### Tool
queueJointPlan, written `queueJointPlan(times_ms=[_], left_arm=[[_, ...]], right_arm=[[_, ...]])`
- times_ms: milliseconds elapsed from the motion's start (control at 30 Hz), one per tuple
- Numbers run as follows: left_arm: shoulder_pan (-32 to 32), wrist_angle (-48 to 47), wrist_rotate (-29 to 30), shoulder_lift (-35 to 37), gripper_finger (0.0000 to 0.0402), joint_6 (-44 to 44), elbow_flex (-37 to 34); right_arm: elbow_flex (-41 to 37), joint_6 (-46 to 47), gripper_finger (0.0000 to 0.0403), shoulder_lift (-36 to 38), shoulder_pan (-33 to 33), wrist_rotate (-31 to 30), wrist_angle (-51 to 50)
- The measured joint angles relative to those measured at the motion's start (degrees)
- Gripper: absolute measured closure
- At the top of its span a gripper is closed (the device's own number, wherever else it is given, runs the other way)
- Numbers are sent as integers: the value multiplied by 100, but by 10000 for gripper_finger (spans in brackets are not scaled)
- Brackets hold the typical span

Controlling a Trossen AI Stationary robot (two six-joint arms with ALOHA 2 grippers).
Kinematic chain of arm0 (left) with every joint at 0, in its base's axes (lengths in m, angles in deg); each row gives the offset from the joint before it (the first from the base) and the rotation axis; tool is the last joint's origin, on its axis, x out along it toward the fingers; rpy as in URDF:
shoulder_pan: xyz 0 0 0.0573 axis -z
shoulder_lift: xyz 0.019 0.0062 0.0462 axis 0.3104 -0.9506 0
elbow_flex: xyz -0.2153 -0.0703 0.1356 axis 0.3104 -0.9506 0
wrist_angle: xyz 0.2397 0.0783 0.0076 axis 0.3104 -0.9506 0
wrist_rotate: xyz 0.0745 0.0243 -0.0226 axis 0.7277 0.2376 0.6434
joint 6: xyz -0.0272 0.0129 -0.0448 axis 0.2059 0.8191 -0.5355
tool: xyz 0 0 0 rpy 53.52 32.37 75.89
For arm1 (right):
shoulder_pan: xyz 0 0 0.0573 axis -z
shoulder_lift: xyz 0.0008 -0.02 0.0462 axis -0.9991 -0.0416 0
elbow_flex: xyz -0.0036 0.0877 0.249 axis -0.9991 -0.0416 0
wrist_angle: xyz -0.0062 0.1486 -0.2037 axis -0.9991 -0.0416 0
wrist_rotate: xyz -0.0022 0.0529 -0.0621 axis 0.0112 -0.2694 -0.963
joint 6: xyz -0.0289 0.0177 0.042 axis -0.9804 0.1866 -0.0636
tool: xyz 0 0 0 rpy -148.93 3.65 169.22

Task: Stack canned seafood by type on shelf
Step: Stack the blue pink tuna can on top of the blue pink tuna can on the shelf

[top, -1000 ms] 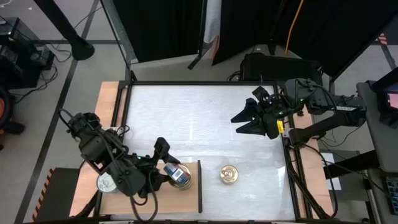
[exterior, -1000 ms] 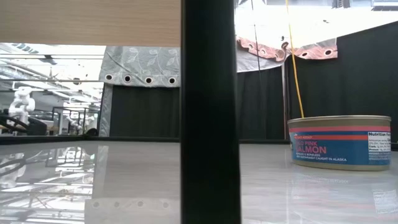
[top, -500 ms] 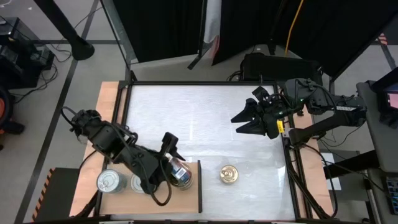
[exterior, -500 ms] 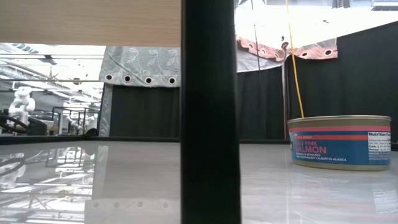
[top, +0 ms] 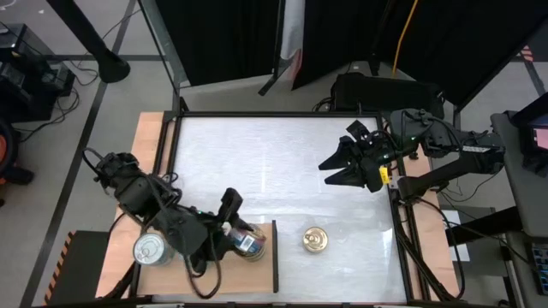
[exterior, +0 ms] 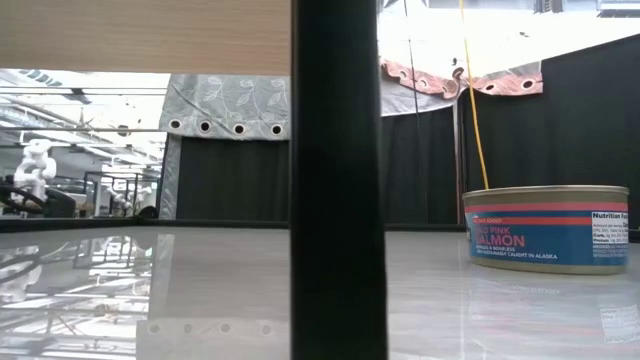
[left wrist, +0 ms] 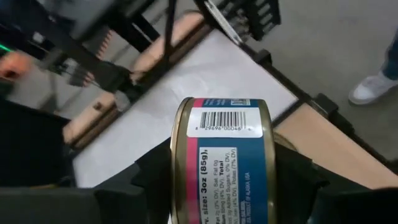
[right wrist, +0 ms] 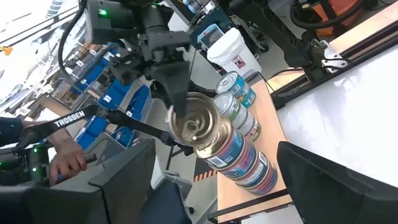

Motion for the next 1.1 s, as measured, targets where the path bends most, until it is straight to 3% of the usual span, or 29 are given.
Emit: queueJointPlan(times_ms=[233,900,1100], left_arm=[[455,223,1669,0,192,839,89],[575,191,1702,0,187,892,-628],[538,174,1281,7,133,542,-632]], right_arm=[[0,-3,77,0,-1,-4,0],[0,42,77,0,-1,-179,2],[0,62,77,0,-1,-177,2]])
